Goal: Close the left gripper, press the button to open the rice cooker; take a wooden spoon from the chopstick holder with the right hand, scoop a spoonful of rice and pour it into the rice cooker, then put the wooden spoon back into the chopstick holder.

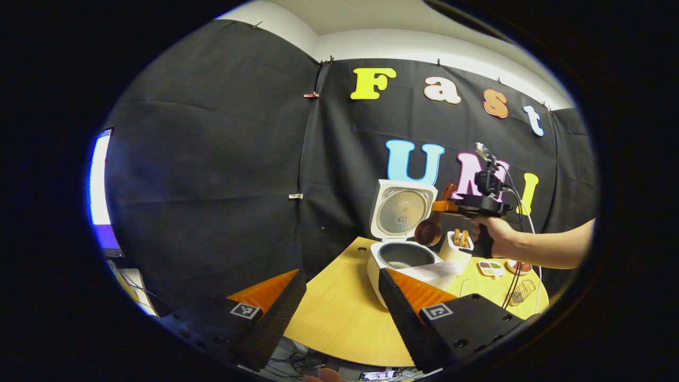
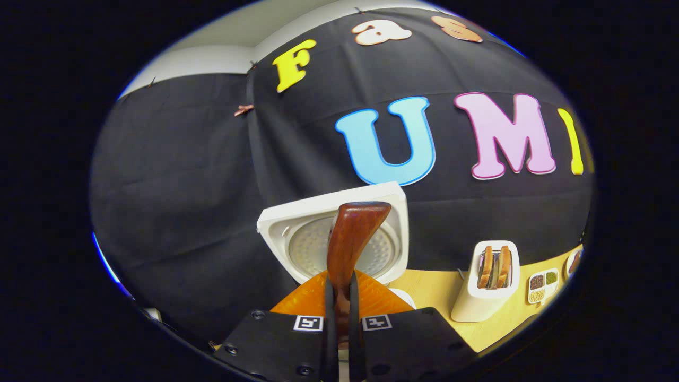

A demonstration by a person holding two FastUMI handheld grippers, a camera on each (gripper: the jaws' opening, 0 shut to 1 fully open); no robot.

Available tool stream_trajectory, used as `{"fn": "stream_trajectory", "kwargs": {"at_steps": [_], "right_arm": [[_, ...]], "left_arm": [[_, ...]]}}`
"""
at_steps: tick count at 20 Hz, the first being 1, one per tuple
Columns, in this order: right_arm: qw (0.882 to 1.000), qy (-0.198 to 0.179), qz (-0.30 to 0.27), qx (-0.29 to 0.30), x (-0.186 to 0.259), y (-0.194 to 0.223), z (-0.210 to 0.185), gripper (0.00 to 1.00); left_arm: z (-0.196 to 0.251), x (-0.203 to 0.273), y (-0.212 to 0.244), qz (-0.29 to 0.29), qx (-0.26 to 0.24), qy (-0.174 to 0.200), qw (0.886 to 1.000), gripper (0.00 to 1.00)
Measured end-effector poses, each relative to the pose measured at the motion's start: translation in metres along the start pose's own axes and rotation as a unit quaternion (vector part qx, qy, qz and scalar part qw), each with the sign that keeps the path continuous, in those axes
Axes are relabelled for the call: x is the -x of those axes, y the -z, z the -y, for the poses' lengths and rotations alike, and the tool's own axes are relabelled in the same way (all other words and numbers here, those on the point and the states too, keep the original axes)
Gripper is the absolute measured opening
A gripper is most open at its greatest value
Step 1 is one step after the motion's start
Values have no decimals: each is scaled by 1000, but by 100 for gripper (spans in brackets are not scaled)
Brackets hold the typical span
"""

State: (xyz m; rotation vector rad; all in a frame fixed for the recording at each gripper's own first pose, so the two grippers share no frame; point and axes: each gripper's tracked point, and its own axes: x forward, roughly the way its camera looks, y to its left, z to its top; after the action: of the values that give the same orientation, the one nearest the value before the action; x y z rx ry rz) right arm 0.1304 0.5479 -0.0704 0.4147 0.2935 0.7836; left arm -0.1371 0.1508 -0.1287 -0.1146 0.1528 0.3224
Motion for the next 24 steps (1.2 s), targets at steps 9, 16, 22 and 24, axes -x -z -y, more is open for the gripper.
{"fn": "stream_trajectory", "kwargs": {"at_steps": [9,16,22,24], "right_arm": [[993,47,107,1,145,-97,84,11],[982,135,135,-14,255,-107,188,11],[965,235,111,-21,330,-65,303,12],[960,262,94,-28,347,-41,333,12]], "left_arm": [[43,-1,-22,21,-18,42,999,95],[93,-7,-24,20,-22,84,996,95],[131,-10,-25,17,-22,111,993,95],[140,-9,-27,18,-27,113,993,95]]}}
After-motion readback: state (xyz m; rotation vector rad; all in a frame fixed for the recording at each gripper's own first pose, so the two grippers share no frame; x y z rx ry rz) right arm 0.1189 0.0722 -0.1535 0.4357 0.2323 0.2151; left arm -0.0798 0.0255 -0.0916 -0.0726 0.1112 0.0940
